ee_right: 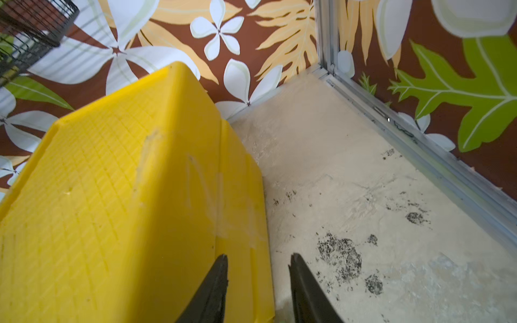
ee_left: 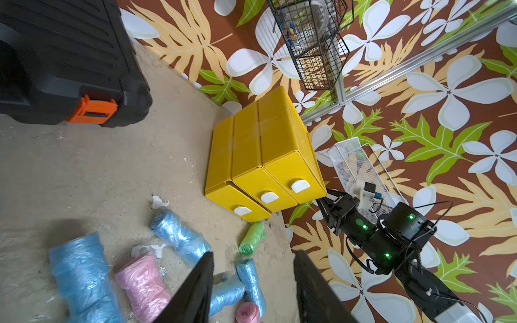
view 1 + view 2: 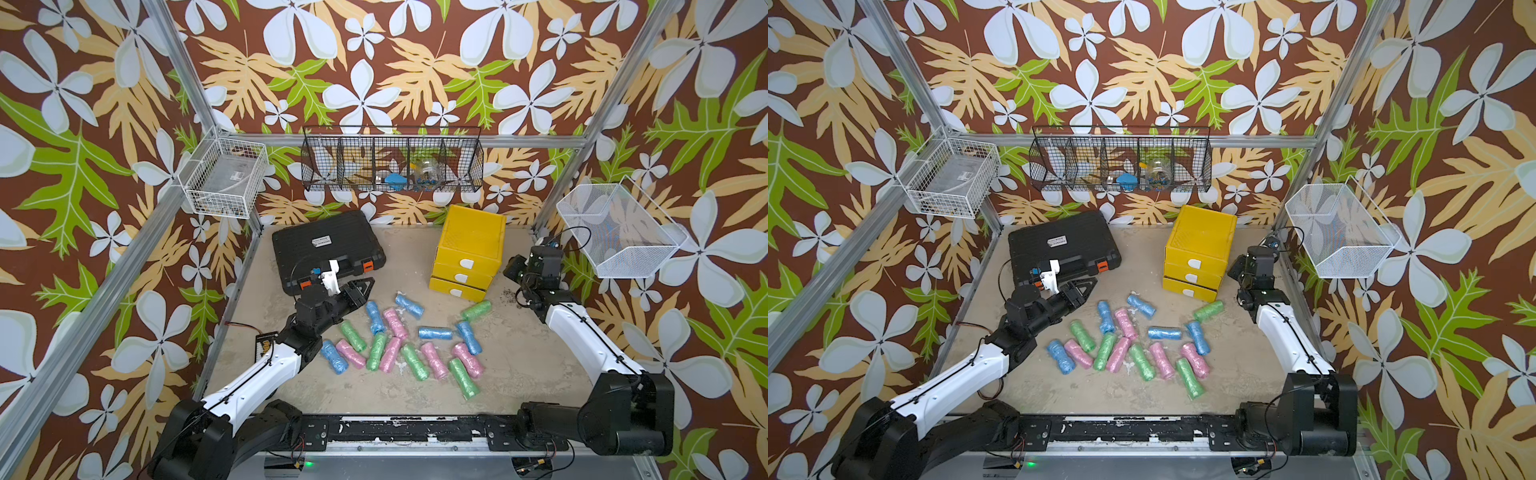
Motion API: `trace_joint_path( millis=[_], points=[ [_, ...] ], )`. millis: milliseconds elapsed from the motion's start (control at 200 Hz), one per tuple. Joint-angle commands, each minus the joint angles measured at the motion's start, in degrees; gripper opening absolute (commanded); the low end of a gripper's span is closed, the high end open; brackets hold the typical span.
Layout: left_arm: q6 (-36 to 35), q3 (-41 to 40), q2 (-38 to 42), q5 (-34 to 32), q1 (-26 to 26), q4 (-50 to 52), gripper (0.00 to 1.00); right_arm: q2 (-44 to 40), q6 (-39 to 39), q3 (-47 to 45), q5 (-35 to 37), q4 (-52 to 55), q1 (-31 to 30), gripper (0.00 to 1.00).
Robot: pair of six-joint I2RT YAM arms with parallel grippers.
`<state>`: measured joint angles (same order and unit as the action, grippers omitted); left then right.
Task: Sort the rolls of trash bags by color and place them into the drawer
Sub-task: Adjust the storage box at the center of the board, then open the drawer in the storage box.
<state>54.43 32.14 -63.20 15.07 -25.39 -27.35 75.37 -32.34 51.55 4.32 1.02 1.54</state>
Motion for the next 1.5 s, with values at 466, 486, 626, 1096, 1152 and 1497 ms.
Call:
trace_joint_path(
  millis=[466, 486, 626, 1096, 1152, 1497],
  points=[
    [3.8, 8.0, -9.2, -3.7, -7.3, -4.3, 0.55, 5.4, -4.2, -0.9, -11.7, -8.0, -7.9, 0.46],
    [3.8, 8.4, -9.6, -4.3, -7.7, -4.1, 0.55, 5.3, -4.3, -1.0, -11.6, -8.0, -8.0, 0.46],
    [5.2, 12.0, -13.9, -3.9, -9.7, -3.5, 0.48, 2.0, -4.1, -2.8, -10.2, -7.2, -8.2, 0.47],
    [19.6, 20.3, -36.0, 1.3, -12.5, -27.3, 0.43, -20.8, -2.9, -10.7, -18.5, 0.5, -8.2, 0.67],
    [20.7, 21.3, -38.3, 1.0, -12.9, -29.0, 0.44, -22.9, -3.6, -10.9, -20.7, 1.2, -8.1, 0.66],
    [23.7, 27.0, -47.0, -1.4, -13.6, -34.5, 0.50, -30.2, -3.5, -7.6, -23.9, 7.2, -8.2, 0.71]
  ],
)
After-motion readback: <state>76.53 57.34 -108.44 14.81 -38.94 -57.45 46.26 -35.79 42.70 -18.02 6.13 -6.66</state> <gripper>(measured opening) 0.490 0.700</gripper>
